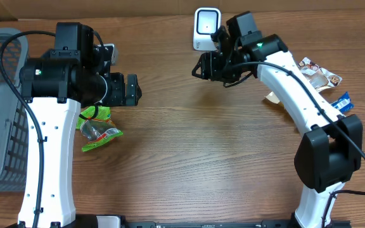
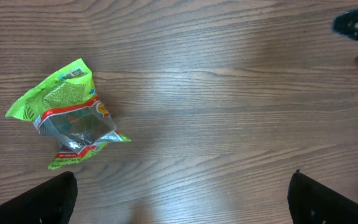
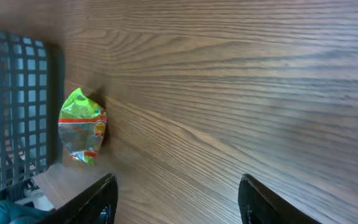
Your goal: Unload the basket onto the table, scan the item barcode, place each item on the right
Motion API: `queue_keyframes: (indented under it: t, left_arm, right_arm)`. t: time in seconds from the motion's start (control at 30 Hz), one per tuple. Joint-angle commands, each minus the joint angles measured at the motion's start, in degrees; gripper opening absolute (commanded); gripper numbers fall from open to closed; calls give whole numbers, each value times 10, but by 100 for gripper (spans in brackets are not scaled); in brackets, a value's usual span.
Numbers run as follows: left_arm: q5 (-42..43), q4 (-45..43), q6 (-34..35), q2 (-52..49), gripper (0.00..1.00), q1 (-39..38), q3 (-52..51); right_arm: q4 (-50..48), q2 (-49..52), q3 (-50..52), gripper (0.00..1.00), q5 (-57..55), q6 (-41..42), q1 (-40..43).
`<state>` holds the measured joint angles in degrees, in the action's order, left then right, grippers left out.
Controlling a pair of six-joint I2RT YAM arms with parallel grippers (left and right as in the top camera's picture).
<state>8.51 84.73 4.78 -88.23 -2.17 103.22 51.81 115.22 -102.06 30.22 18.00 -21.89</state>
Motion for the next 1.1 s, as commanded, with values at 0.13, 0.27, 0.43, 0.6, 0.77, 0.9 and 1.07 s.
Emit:
queue_keyframes:
  t: [0.13, 0.27, 0.43, 0.6, 0.77, 0.9, 1.07]
  left_arm:
    - [4, -22, 16, -2, 100, 0, 0]
    - [-2, -27, 16, -2, 100, 10, 34]
    - [-17, 10, 24, -2, 100, 59, 125]
    - [-42, 29, 62, -2, 100, 125, 164]
    - [-42, 30, 92, -3, 100, 150, 159]
    - [-40, 34, 92, -4, 100, 149, 158]
    - [-41, 45, 92, -6, 100, 149, 158]
  right_arm:
    - [-22, 18, -3, 63, 7, 18, -31]
    - [-39, 28, -3, 63, 29, 18, -54]
    - [-93, 48, -3, 63, 67, 18, -99]
    - [-166, 64, -3, 63, 74, 18, -165]
    - [-257, 89, -3, 66, 64, 28, -244]
    - [-308, 121, -3, 66, -12, 84, -314]
    - [-315, 147, -3, 67, -62, 151, -340]
